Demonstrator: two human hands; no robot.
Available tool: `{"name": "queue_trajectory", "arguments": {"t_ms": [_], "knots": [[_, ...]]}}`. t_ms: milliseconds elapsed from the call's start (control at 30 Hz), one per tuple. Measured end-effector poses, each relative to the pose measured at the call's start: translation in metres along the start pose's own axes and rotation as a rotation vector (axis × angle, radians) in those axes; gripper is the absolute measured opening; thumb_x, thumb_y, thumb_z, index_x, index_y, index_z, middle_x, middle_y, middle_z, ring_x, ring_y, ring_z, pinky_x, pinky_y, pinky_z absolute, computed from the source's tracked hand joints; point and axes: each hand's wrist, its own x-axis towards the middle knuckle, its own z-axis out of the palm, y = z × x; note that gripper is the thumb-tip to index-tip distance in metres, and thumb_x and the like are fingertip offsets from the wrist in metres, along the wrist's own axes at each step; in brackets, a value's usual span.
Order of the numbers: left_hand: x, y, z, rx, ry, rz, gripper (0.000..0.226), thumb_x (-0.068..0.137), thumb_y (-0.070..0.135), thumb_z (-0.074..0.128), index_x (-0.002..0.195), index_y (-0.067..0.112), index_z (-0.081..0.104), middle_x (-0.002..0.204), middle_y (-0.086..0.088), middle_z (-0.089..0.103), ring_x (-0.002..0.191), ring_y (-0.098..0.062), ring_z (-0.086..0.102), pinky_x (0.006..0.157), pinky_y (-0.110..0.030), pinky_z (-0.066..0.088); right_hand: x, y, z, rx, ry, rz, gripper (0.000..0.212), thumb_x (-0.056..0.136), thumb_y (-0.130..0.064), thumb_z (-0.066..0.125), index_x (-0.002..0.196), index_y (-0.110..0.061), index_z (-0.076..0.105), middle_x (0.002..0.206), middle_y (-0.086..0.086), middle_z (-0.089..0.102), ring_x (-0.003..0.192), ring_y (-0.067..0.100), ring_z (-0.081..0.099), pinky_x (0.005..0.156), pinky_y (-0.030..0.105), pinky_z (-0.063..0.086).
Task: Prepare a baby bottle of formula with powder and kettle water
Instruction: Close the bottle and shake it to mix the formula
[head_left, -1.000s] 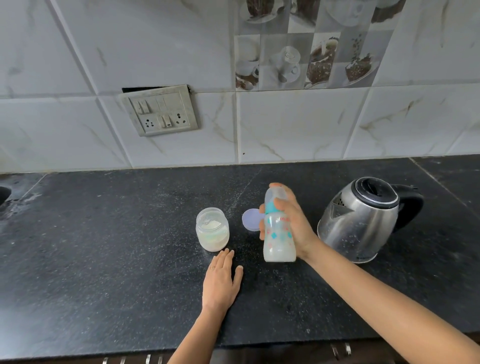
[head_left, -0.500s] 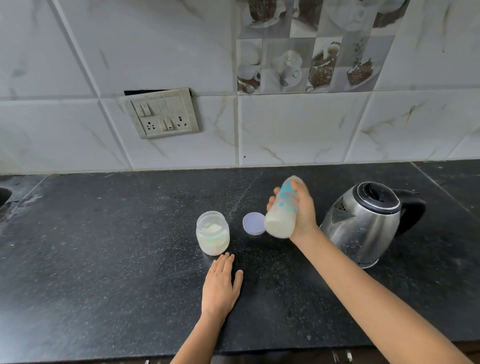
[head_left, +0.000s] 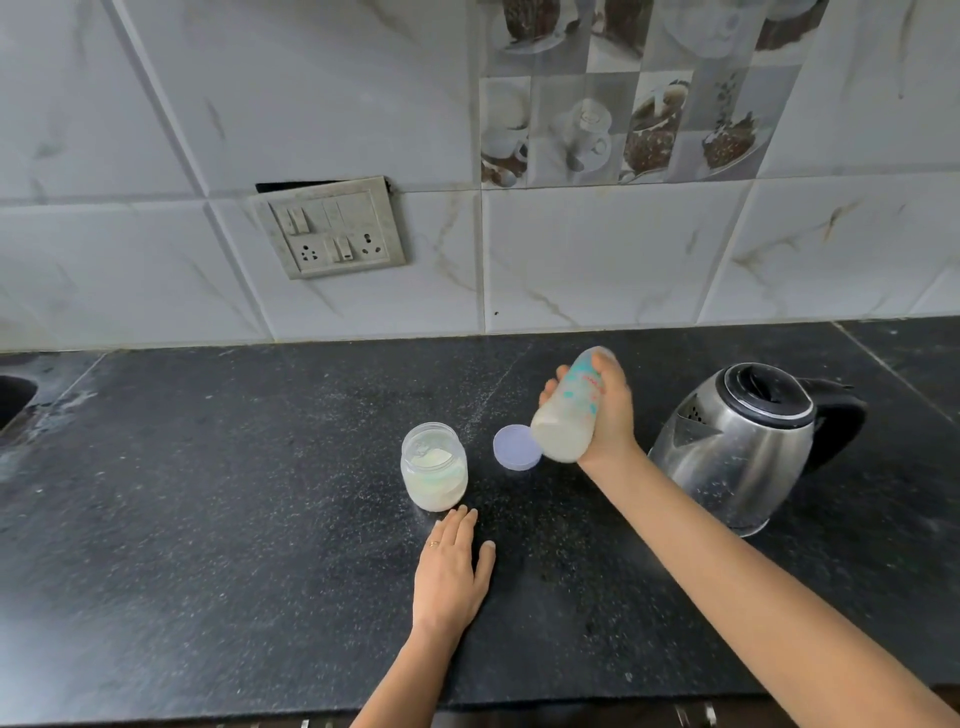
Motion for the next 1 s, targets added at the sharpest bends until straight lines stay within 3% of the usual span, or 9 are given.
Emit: {"name": "queue_trajectory", "arguments": {"t_ms": [133,233,333,533,633,700,800,900,1000], "knots": [[0.0,-0.002,0.001,0.004,0.003,0.002,0.052,0.097,0.043,0.041,0.142,0.017,0.041,0.149,0.002,0.039,0.14,-0.012,0.027,0.113,-0.018,0.005,-0.026,0.02,-0.012,-0.346,-0.261,0.052,0.046,0.074,-0.028,0.07,0.116,-0.031,0.053,0.078,0.008,0.066,0.058,0.024,0.061,0.053,0.035,0.053],[0.001,-0.001,0.001,0.001,0.008,0.008,0.052,0.097,0.043,0.041,0.142,0.017,0.041,0.149,0.002,0.039,0.14,-0.013,0.027,0.113,-0.018,0.005,-0.017,0.013,-0.001,-0.14,-0.164,0.042,0.02,0.08,-0.032,0.063,0.096,-0.021,0.067,0.077,0.007,0.058,0.055,0.02,0.059,0.052,0.029,0.052],[0.001,-0.001,0.001,0.0,0.007,0.004,0.051,0.097,0.041,0.043,0.141,0.015,0.043,0.148,0.0,0.041,0.14,-0.014,0.03,0.114,-0.02,0.007,-0.007,0.005,0.008,-0.008,-0.062,0.022,0.03,0.087,-0.037,0.055,0.102,-0.011,0.054,0.077,0.004,0.055,0.056,0.018,0.057,0.053,0.026,0.051],[0.002,-0.002,0.001,0.012,0.0,0.007,0.051,0.096,0.041,0.045,0.14,0.015,0.045,0.146,0.0,0.043,0.139,-0.015,0.031,0.116,-0.024,0.014,-0.034,0.026,-0.003,-0.502,-0.541,0.069,0.044,0.08,-0.025,0.065,0.12,-0.031,0.05,0.085,0.012,0.062,0.06,0.029,0.059,0.053,0.038,0.053],[0.002,-0.001,0.0,-0.001,0.013,-0.002,0.05,0.096,0.04,0.046,0.139,0.015,0.046,0.146,0.0,0.043,0.138,-0.016,0.033,0.115,-0.023,0.014,-0.017,0.01,0.011,-0.149,-0.259,0.02,0.032,0.085,-0.027,0.058,0.115,-0.021,0.051,0.081,0.009,0.058,0.055,0.022,0.059,0.051,0.029,0.052],[0.001,-0.001,0.0,0.002,0.015,0.004,0.05,0.096,0.041,0.045,0.139,0.015,0.045,0.146,0.0,0.043,0.138,-0.015,0.033,0.114,-0.022,0.012,-0.004,-0.001,0.012,-0.019,-0.109,-0.005,0.039,0.088,-0.036,0.055,0.12,-0.015,0.049,0.082,0.006,0.055,0.058,0.019,0.058,0.054,0.027,0.051],[0.0,-0.001,0.0,0.003,0.016,0.007,0.051,0.097,0.042,0.043,0.141,0.017,0.044,0.147,0.001,0.041,0.139,-0.013,0.031,0.113,-0.018,0.007,-0.014,0.007,0.004,-0.175,-0.21,0.068,0.036,0.08,-0.037,0.063,0.107,-0.014,0.054,0.072,0.006,0.062,0.055,0.02,0.06,0.052,0.029,0.052],[0.0,-0.002,0.001,0.013,0.01,0.01,0.052,0.097,0.043,0.042,0.141,0.017,0.043,0.148,0.001,0.041,0.139,-0.014,0.03,0.113,-0.018,0.005,-0.024,0.012,-0.005,-0.377,-0.383,0.009,0.044,0.078,-0.028,0.067,0.118,-0.026,0.05,0.08,0.008,0.065,0.059,0.025,0.061,0.053,0.035,0.053],[0.001,-0.002,0.001,0.015,0.011,0.007,0.051,0.097,0.042,0.041,0.141,0.017,0.042,0.148,0.0,0.04,0.139,-0.014,0.03,0.113,-0.018,0.005,-0.011,-0.001,0.005,-0.035,-0.172,0.029,0.032,0.082,-0.034,0.062,0.104,-0.014,0.052,0.077,0.005,0.059,0.055,0.02,0.059,0.053,0.028,0.052]]}}
